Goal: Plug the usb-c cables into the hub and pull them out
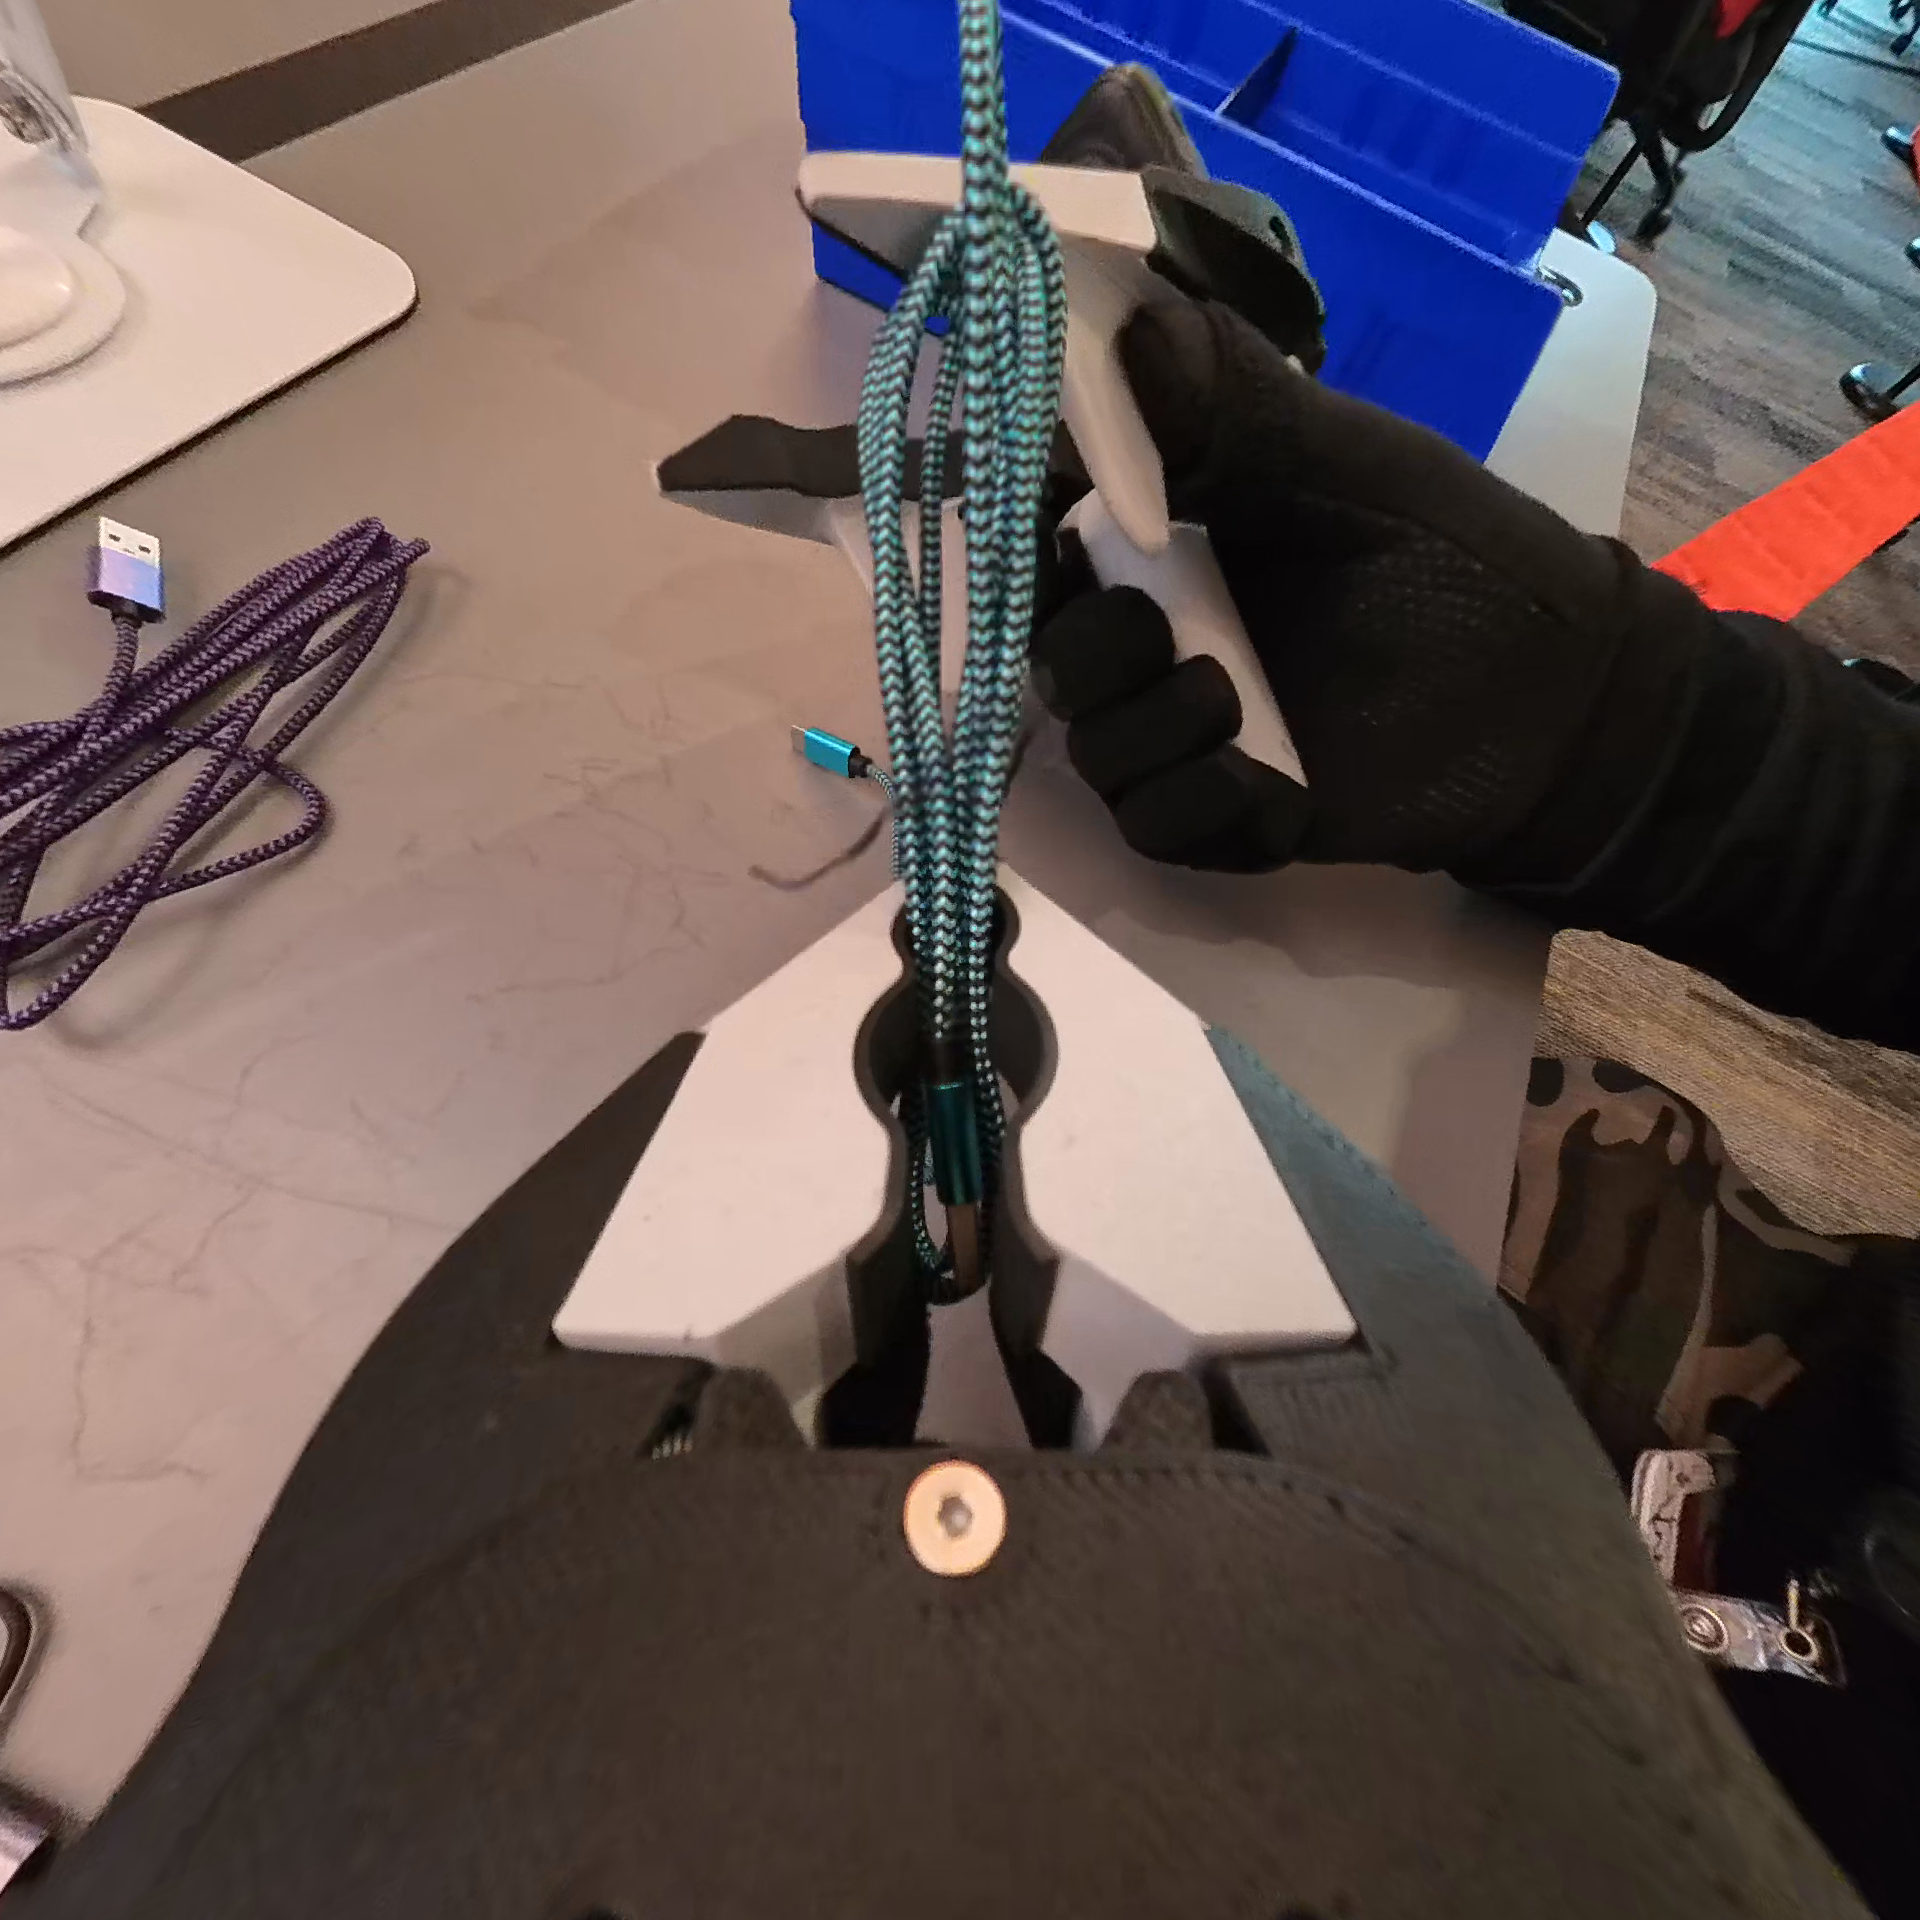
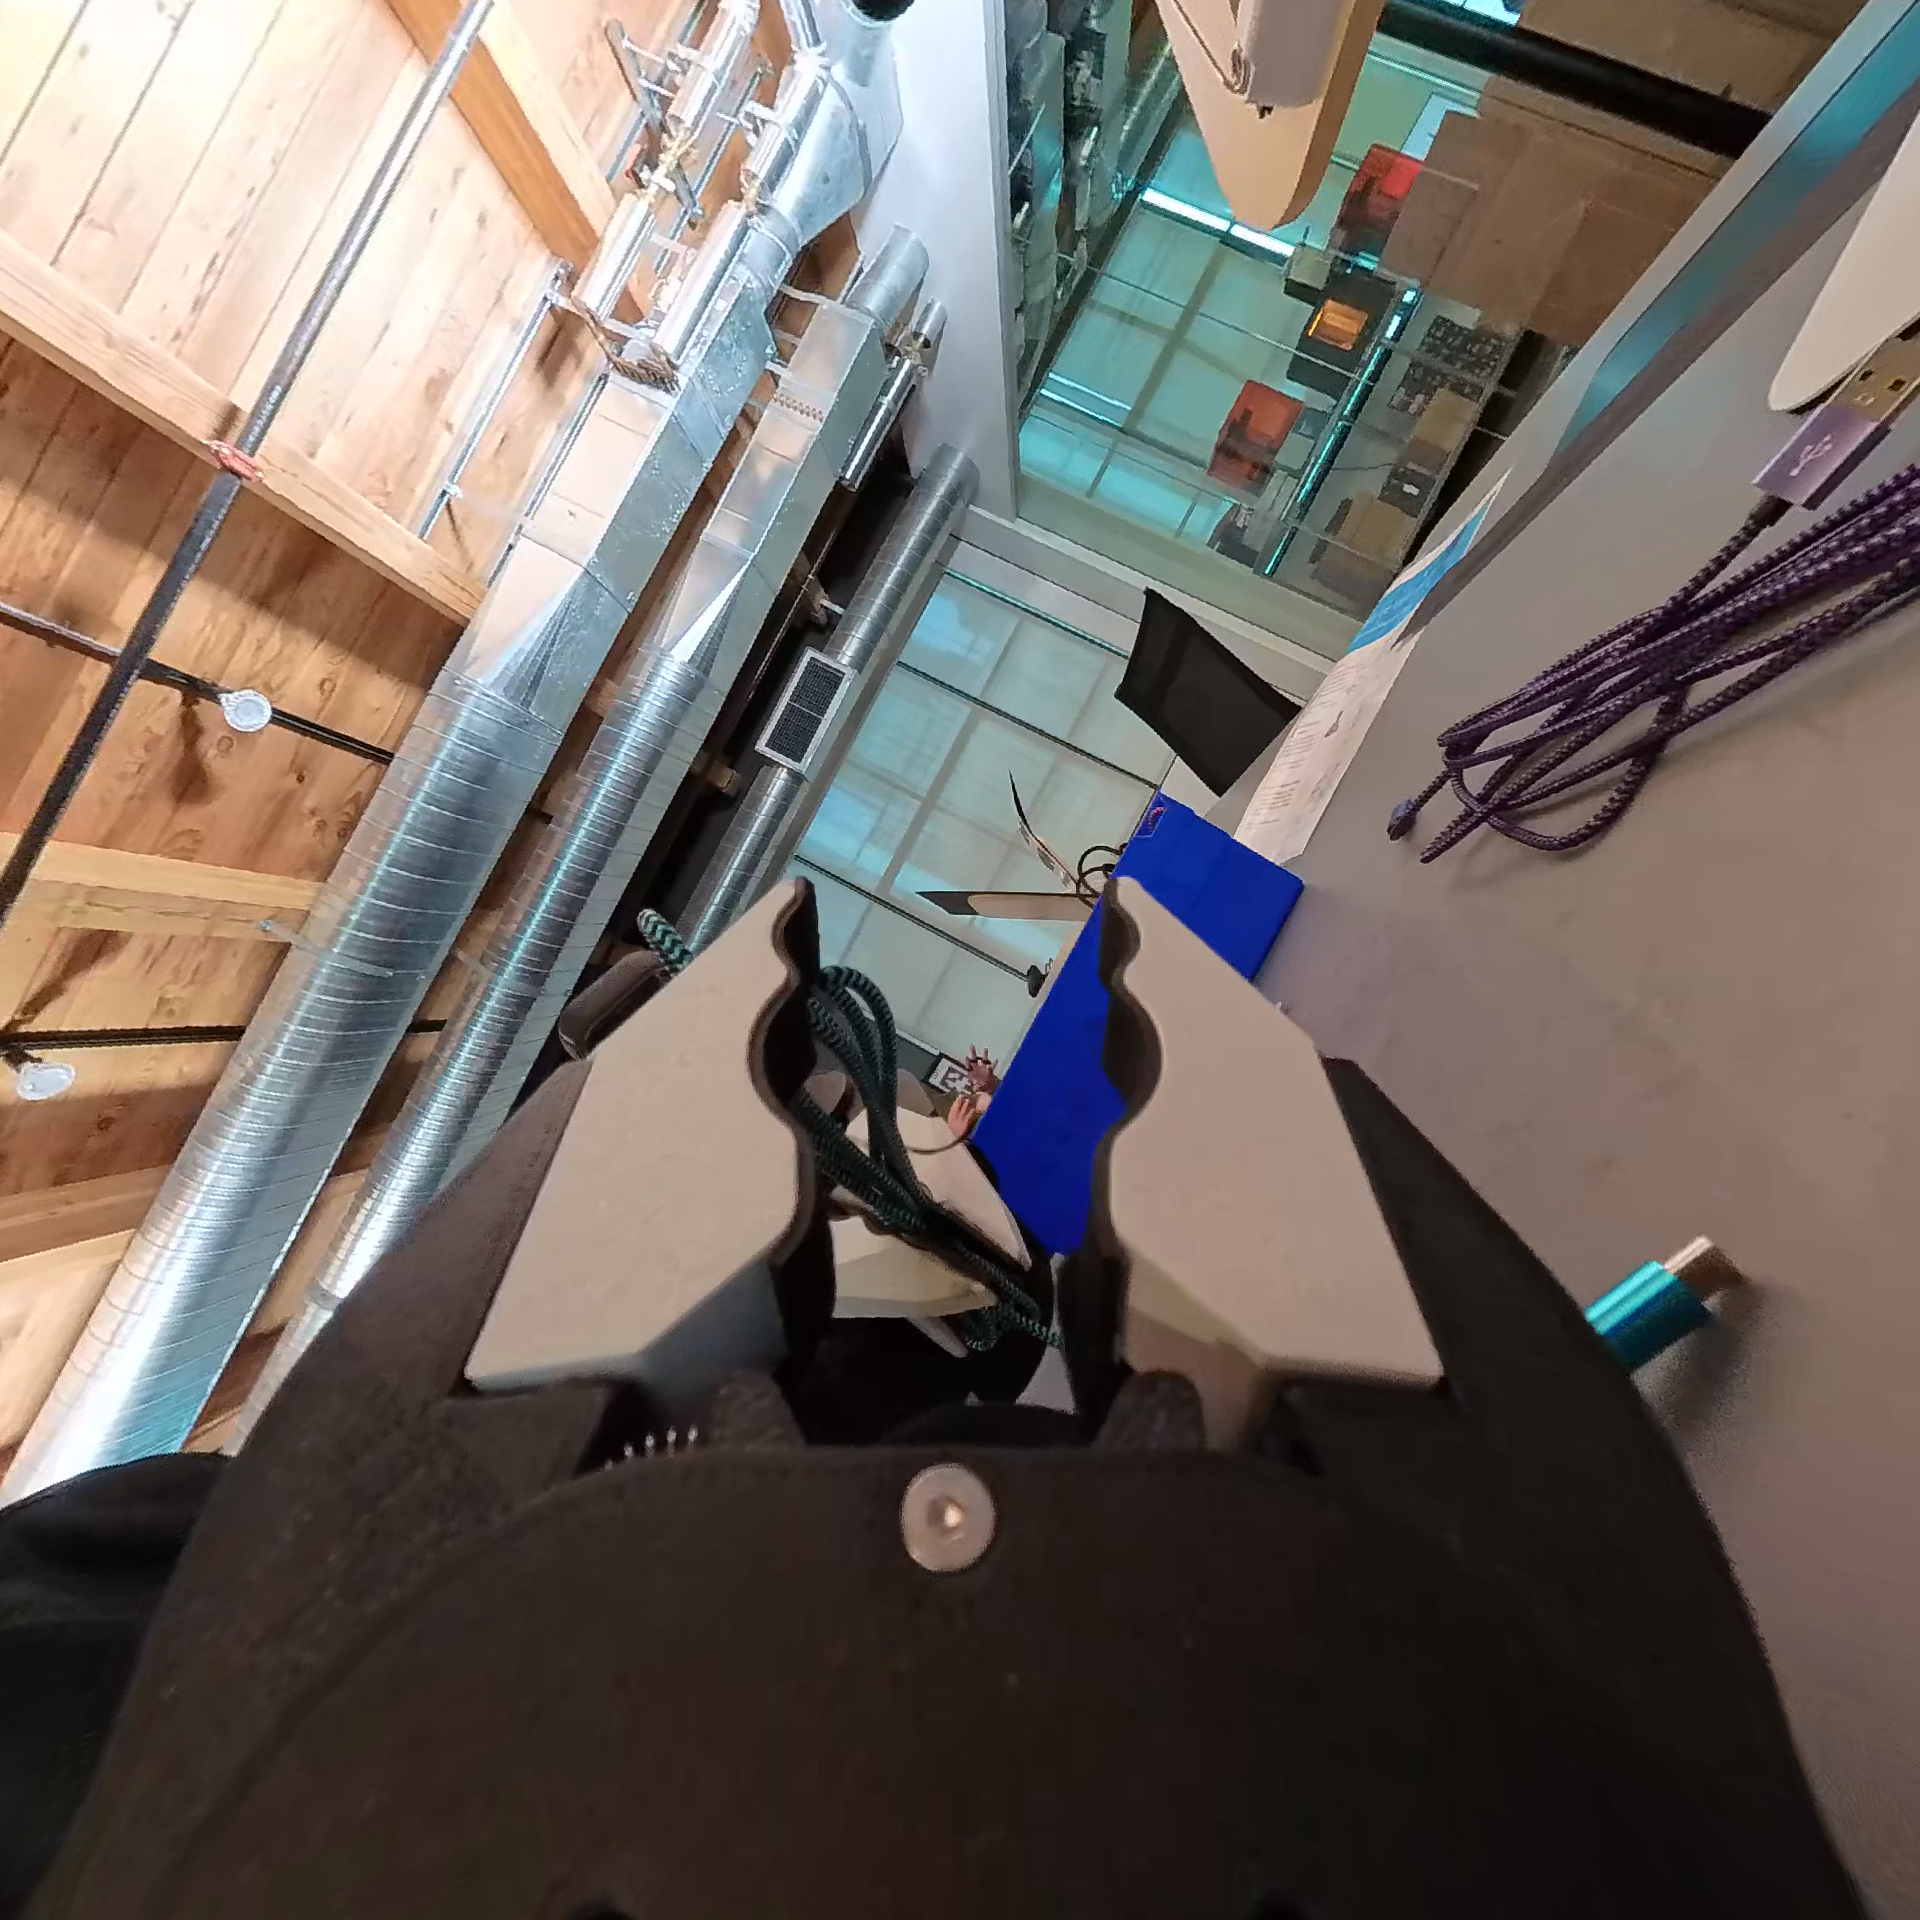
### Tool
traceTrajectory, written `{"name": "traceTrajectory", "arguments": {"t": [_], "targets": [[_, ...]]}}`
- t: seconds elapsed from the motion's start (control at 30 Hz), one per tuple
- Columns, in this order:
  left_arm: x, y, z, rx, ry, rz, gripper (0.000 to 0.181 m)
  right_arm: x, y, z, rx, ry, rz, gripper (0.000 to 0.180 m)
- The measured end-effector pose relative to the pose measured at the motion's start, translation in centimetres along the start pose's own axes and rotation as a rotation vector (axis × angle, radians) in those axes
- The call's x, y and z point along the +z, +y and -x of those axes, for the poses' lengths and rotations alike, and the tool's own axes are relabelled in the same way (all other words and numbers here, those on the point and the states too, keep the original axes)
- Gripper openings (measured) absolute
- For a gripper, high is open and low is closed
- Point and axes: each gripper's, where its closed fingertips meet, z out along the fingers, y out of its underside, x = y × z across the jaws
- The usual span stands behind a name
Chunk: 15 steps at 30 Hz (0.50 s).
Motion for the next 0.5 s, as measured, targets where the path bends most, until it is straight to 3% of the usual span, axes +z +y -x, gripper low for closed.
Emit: {"name": "traceTrajectory", "arguments": {"t": [0.37,0.5], "targets": [[-1.0,0.2,0.6,0.053,-0.008,0.096,0.003,-2.0,0.1,0.7,-0.242,0.071,0.127,0.052],[-1.7,0.2,0.4,0.092,0.021,0.159,0.004,-3.0,0.2,1.1,-0.399,0.08,0.227,0.067]]}}
